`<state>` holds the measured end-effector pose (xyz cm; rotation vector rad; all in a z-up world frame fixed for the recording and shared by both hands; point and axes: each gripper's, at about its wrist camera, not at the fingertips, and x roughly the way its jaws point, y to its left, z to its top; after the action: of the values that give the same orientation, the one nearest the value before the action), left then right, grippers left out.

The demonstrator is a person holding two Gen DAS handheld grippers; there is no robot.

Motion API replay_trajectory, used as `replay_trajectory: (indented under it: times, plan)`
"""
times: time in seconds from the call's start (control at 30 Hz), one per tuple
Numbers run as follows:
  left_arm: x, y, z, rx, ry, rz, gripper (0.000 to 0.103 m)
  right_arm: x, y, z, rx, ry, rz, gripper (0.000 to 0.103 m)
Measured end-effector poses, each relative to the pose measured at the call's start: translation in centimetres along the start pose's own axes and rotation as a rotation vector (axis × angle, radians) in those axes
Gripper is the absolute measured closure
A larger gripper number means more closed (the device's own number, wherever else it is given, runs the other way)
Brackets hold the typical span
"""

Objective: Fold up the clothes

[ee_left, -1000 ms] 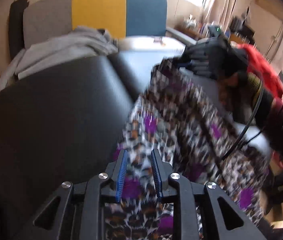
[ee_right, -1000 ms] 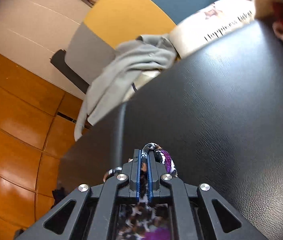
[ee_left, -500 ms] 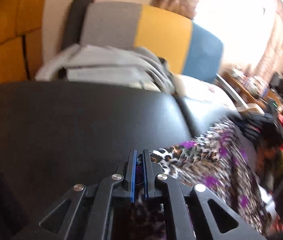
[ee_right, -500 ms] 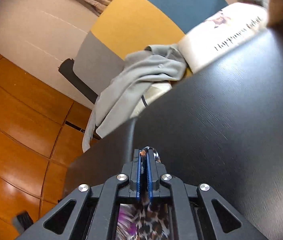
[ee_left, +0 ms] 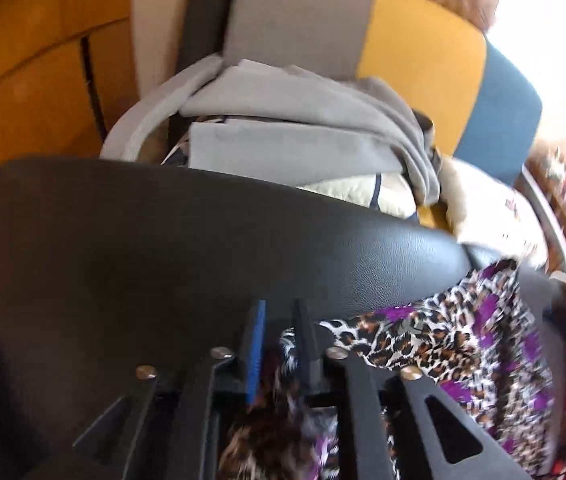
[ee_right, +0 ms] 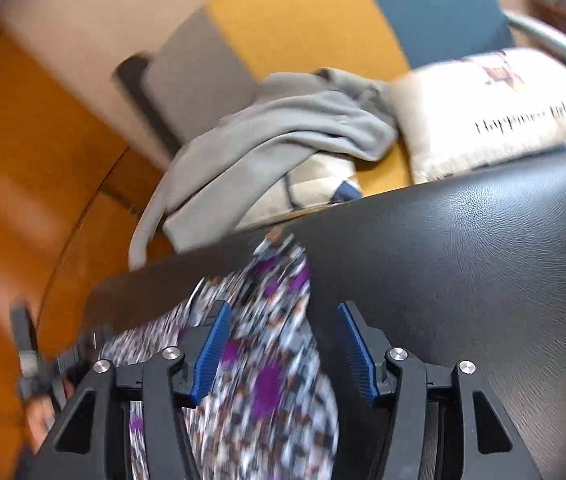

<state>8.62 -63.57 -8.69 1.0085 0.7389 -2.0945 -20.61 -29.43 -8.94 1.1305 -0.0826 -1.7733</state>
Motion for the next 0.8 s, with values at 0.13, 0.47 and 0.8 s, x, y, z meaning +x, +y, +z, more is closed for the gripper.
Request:
replay_trajectory:
  times: [0.13,0.47,0.8]
  plan:
    - [-2.9,3.0,-3.0,-0.091,0.016,-0.107,0.087,-5.6,4.7,-6.0,-0.187,0.07,0.142,0.029]
    - [-11.2,6.1,-19.4,-0.11,0.087,-0.286,0.086,-14.5,6.9,-26.5,0.038,0.259,0.321,0.023]
    - [-15.8,9.2,-28.8,-0.189,0.123,-0.326,0.086,-9.3,8.9,-32.0,0.212,0.261,0.359,0.088]
